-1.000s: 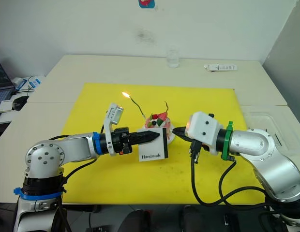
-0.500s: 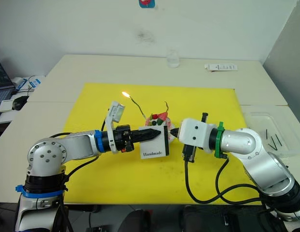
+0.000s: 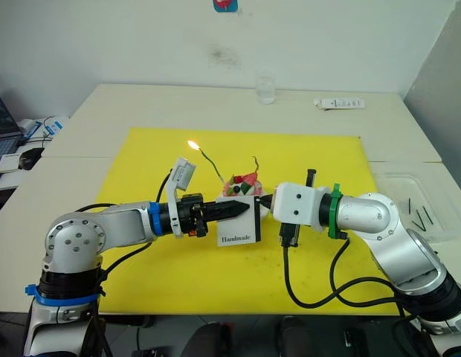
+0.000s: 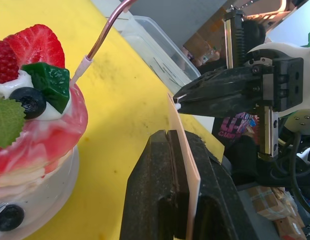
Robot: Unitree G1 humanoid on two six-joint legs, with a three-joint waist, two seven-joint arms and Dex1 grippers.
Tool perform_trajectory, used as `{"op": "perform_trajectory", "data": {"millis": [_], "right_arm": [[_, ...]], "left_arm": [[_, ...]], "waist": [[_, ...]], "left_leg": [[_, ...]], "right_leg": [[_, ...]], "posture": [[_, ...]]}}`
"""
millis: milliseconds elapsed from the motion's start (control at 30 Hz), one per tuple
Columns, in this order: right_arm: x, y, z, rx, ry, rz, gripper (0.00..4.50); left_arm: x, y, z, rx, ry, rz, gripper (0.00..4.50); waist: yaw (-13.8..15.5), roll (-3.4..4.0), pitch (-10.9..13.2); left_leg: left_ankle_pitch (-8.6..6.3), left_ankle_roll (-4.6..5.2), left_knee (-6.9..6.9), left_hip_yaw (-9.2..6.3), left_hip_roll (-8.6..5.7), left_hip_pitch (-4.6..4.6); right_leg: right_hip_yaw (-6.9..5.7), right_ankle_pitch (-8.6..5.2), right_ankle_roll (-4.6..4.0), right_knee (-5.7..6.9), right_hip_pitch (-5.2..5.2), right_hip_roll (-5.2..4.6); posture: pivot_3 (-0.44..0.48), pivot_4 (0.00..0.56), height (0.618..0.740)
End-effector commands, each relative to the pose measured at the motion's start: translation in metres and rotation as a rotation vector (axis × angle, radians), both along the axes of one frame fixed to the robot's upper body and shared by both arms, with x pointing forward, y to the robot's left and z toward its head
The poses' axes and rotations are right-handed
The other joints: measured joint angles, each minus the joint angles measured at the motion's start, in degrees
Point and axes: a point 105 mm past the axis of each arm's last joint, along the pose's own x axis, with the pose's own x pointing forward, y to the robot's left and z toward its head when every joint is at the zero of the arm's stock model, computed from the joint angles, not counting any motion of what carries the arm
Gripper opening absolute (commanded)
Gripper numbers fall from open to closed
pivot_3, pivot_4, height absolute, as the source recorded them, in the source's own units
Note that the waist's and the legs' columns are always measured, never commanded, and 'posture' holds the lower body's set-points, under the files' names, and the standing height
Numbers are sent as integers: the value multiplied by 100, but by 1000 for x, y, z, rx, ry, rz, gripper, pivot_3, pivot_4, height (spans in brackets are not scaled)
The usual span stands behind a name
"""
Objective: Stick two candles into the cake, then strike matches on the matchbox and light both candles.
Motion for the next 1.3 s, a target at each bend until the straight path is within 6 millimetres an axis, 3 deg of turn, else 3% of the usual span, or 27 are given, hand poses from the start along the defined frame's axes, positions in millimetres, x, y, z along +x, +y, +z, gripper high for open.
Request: {"op": "perform_trajectory", "data": {"millis": [33, 600, 700, 900, 1000, 1133, 1300], "right_arm": [[-2, 2, 6, -9, -41, 29, 25], [1, 6, -7, -83, -33, 74, 25], [-10, 8, -14, -133, -1, 161, 25], [-31, -3, 8, -127, 52, 230, 25], [-28, -5, 12, -108, 53, 205, 25], [-13, -4, 19, -87, -12, 136, 25], [-2, 0, 20, -90, -62, 96, 25]], "left_arm": [[-3, -3, 10, -19, -61, -17, 0], [-11, -10, 13, -37, -82, -69, 0], [-5, -9, 14, -11, -121, -47, 0], [20, 15, 6, 69, -167, 67, 0], [20, 14, 7, 54, -168, 53, 0], [0, 6, -2, 53, -124, -36, 0], [-4, -1, -2, 51, -132, -48, 0]], "waist": [[0, 0, 0], [0, 0, 0], [-1, 0, 0], [-2, 1, 1], [-1, 1, 1], [-13, 1, 1], [0, 1, 1]], "left_leg": [[0, 0, 0, 0, 0, 0], [0, 0, 1, 0, 0, 0], [0, 0, 1, 1, -1, 0], [0, 0, -1, 2, -2, 3], [0, 0, 0, 1, 1, 2], [0, 0, 1, 5, 1, 3], [0, 0, 0, -1, 3, 2]], "right_leg": [[0, 0, 0, 0, 0, 0], [0, 0, 0, 1, 0, 0], [0, 0, 0, 1, 0, 0], [1, 0, -1, 1, 0, 5], [-1, 0, -1, 0, 2, 2], [4, 0, -1, 1, 1, -1], [-2, 0, -1, 1, 1, -2]], "posture": [[0, 150, 740], [0, 150, 740], [0, 150, 740], [0, 150, 740], [0, 150, 740], [0, 150, 740], [0, 150, 740]]}}
